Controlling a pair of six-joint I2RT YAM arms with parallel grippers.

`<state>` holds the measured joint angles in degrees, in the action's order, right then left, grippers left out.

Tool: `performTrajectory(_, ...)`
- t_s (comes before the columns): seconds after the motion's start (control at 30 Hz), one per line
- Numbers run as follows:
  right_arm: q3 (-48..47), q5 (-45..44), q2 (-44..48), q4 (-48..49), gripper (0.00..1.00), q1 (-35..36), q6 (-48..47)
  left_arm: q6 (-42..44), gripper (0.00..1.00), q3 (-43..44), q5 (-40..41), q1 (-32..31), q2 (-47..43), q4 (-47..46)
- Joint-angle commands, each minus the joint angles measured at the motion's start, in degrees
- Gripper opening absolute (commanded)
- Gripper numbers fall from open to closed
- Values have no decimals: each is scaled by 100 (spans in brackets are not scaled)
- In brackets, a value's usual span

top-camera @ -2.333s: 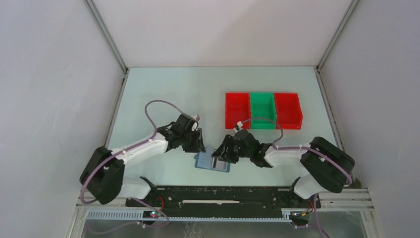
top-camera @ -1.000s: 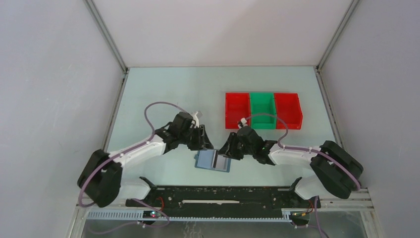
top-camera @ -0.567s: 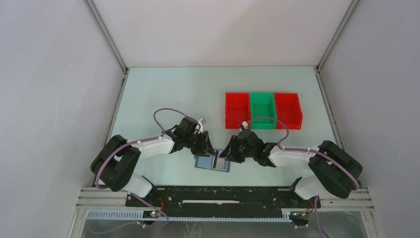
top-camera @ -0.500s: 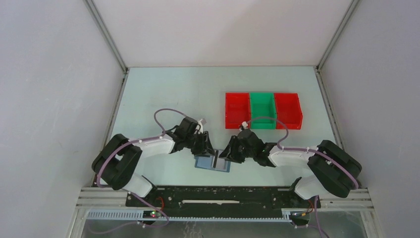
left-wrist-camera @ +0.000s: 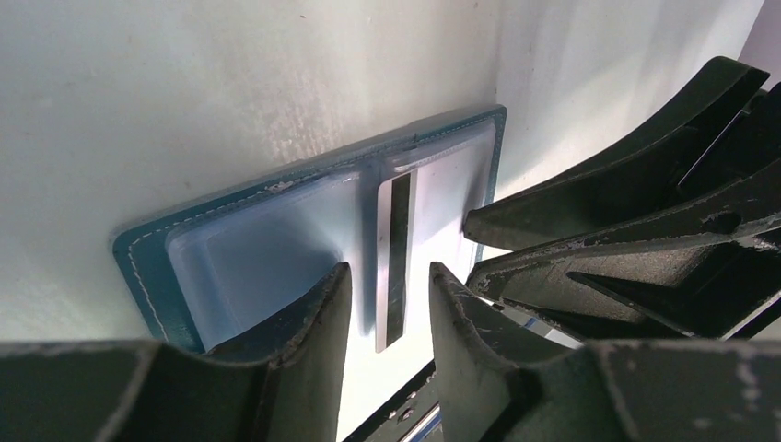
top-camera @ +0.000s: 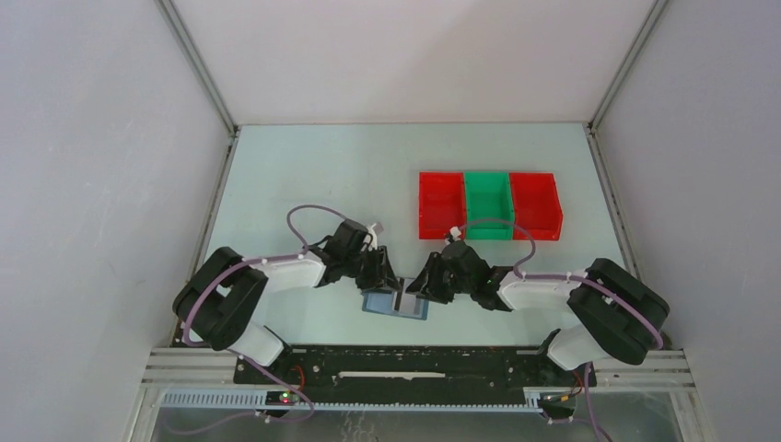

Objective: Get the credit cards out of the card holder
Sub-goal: Remove the credit card from the card holder.

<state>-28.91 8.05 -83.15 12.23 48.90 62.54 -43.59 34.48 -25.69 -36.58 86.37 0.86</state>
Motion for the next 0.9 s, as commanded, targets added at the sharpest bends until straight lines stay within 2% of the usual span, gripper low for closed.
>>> performTrajectory(0.0,69,-80,-131,115,48,68,73,-41,41,-160,-36,-17,71,-231)
performTrajectory(0.27,69,113,-528,518,47,164,264,-160,33,-269,-131,-16,35,-429)
performTrajectory(0.33,75,118,-544,535,47,170,267,-203,27,-298,-138,-16,0,-478)
performTrajectory(0.43,69,101,-528,505,47,157,258,-211,14,-310,-120,-16,-53,-478)
performTrajectory(0.6,105,49,-498,458,47,155,263,-170,9,-318,-10,1,-197,-307)
performTrajectory(0.7,145,38,-513,456,47,139,284,-110,1,-306,39,34,-376,-151)
performTrajectory(0.87,235,22,-543,500,47,115,328,119,0,-301,167,196,-709,344)
